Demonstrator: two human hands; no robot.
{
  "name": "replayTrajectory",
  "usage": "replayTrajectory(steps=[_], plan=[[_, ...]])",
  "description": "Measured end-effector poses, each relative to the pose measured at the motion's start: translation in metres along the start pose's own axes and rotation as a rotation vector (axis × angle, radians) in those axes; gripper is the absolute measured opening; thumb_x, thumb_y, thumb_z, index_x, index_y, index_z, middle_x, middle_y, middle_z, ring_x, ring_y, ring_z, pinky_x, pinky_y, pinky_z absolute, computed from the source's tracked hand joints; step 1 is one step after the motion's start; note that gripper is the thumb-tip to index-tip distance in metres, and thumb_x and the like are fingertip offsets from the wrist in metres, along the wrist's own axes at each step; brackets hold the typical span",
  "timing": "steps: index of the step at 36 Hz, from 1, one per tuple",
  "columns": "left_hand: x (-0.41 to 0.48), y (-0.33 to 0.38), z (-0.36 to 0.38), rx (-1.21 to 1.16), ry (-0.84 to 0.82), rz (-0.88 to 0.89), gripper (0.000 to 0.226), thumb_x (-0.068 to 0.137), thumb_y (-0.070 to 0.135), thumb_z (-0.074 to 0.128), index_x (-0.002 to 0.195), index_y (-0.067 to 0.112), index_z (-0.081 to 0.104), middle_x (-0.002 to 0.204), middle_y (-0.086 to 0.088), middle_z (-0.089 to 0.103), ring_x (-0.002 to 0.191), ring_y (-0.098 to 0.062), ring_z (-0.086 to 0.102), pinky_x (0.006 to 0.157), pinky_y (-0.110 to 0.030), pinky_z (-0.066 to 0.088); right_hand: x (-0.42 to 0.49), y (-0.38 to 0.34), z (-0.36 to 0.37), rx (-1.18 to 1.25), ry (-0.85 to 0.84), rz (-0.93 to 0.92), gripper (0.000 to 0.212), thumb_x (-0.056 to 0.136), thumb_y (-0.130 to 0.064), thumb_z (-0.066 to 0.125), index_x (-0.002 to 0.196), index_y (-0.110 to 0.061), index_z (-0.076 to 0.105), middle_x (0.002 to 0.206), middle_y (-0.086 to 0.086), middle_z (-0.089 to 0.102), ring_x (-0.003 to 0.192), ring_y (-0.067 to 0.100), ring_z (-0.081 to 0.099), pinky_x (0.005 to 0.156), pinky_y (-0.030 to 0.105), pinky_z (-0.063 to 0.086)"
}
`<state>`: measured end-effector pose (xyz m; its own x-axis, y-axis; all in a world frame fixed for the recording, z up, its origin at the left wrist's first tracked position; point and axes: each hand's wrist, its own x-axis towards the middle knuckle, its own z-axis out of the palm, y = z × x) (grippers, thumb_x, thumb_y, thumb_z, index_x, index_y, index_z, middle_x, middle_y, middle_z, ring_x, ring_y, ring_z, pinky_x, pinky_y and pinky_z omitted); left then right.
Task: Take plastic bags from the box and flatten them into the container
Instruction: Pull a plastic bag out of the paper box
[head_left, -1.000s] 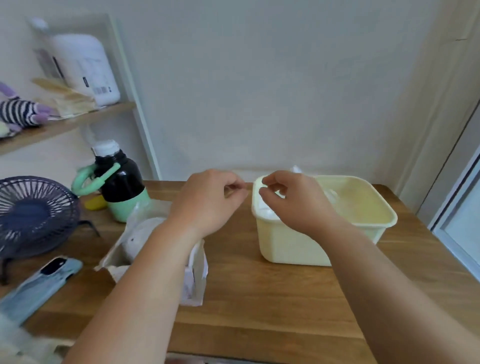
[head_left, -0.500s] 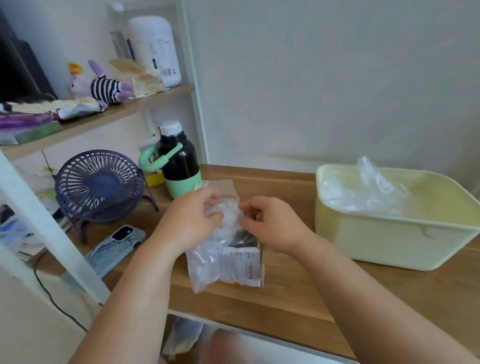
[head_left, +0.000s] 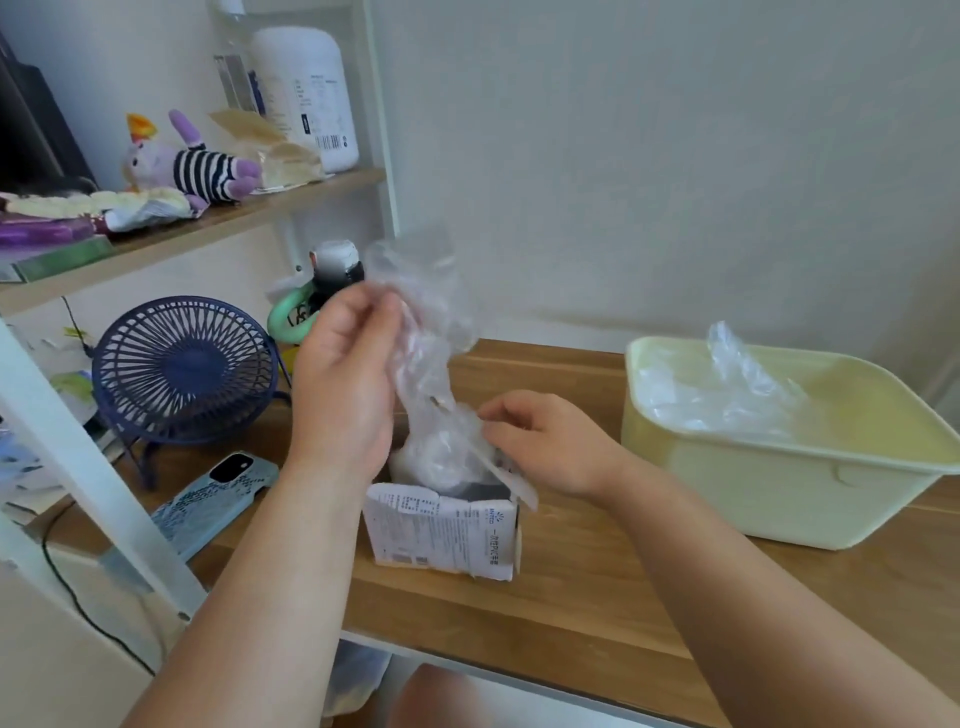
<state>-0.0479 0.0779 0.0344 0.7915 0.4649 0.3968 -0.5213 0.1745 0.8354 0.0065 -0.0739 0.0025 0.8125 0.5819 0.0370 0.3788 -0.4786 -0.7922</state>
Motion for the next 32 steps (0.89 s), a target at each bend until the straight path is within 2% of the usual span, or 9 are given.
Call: replayTrajectory(steps=[3,6,10,14,18,22,26,28,32], plan=[[0.005,0.005,0.006,-0.266,-0.039,-0.12,0.007,0.09,0.014,0.053,0.091,0.016,0.059,0.087,-0.004,0.062,0.082,-0.016,0.063,0.08,-0.031,0.053,-0.003,-0.005,-0.01,0.172,0.159,-0.014,0.027,0.091,-0.027,0.056,0.117,-0.022,0.056,0.105,-0.012,0.06,0.091,0.003,0.056,0.072,0.01,0.042],[0.004,0.005,0.017,-0.261,-0.103,-0.189,0.013,0.091,0.014,0.051,0.1,0.014,0.061,0.09,-0.004,0.068,0.079,-0.013,0.068,0.068,-0.025,0.057,-0.009,-0.009,-0.031,0.434,0.297,-0.079,0.047,0.077,-0.036,0.06,0.122,-0.033,0.047,0.114,-0.013,0.054,0.1,0.004,0.056,0.081,0.02,0.044],[0.006,-0.002,0.035,-0.123,-0.248,-0.24,0.022,0.092,0.017,0.048,0.108,0.007,0.06,0.101,-0.012,0.063,0.083,-0.014,0.067,0.071,-0.021,0.055,-0.018,-0.014,-0.063,0.615,0.226,-0.159,0.069,0.059,-0.038,0.068,0.123,-0.041,0.043,0.124,-0.005,0.053,0.106,0.009,0.059,0.091,0.03,0.048],[0.011,-0.016,0.059,-0.021,-0.382,-0.313,0.023,0.101,0.017,0.039,0.101,0.01,0.061,0.087,-0.003,0.071,0.079,-0.011,0.069,0.07,-0.019,0.055,-0.027,-0.014,-0.086,0.647,0.245,-0.106,0.042,0.073,-0.023,0.075,0.11,-0.024,0.056,0.091,0.008,0.063,0.073,0.017,0.06,0.071,0.03,0.05],[0.01,-0.025,0.087,-0.004,-0.442,-0.434,0.025,0.099,0.019,0.04,0.101,0.01,0.063,0.075,0.004,0.072,0.071,-0.008,0.068,0.064,-0.018,0.053,-0.036,-0.007,-0.103,0.541,0.365,-0.093,0.009,0.086,-0.006,0.065,0.093,-0.01,0.066,0.078,0.007,0.062,0.07,0.016,0.059,0.075,0.033,0.05],[0.015,-0.034,0.087,0.051,-0.44,-0.499,0.024,0.092,0.043,0.056,0.105,0.024,0.06,0.072,0.018,0.068,0.11,-0.018,0.058,0.078,-0.009,0.044,-0.047,0.0,-0.123,0.553,0.445,-0.055,0.014,0.089,-0.005,0.061,0.076,-0.01,0.063,0.055,-0.005,0.054,0.055,0.009,0.052,0.067,0.028,0.051],[-0.01,-0.017,0.116,-0.021,-0.491,-0.472,0.109,0.045,0.079,0.071,0.135,0.022,0.05,0.13,0.006,0.055,0.118,-0.009,0.055,0.101,-0.036,0.043,-0.055,0.006,-0.138,0.508,0.561,0.015,0.019,0.089,-0.005,0.059,0.072,-0.013,0.062,0.055,-0.005,0.049,0.054,0.012,0.048,0.049,0.024,0.05],[-0.018,-0.017,0.127,0.22,-0.597,-0.368,0.13,0.033,0.077,0.078,0.147,0.034,0.035,0.14,0.015,0.044,0.128,-0.004,0.043,0.101,-0.032,0.038,-0.059,0.01,-0.145,0.448,0.618,0.042,0.018,0.088,-0.005,0.059,0.073,-0.014,0.061,0.06,-0.004,0.052,0.054,0.013,0.048,0.044,0.021,0.045],[-0.01,-0.033,0.143,0.596,-0.563,-0.222,0.074,0.072,0.032,0.079,0.137,0.038,0.045,0.128,0.017,0.053,0.112,-0.002,0.055,0.083,-0.021,0.047,-0.066,0.018,-0.154,0.393,0.64,0.081,0.014,0.089,-0.009,0.059,0.078,-0.016,0.061,0.06,-0.004,0.053,0.041,0.006,0.046,0.037,0.017,0.036]])
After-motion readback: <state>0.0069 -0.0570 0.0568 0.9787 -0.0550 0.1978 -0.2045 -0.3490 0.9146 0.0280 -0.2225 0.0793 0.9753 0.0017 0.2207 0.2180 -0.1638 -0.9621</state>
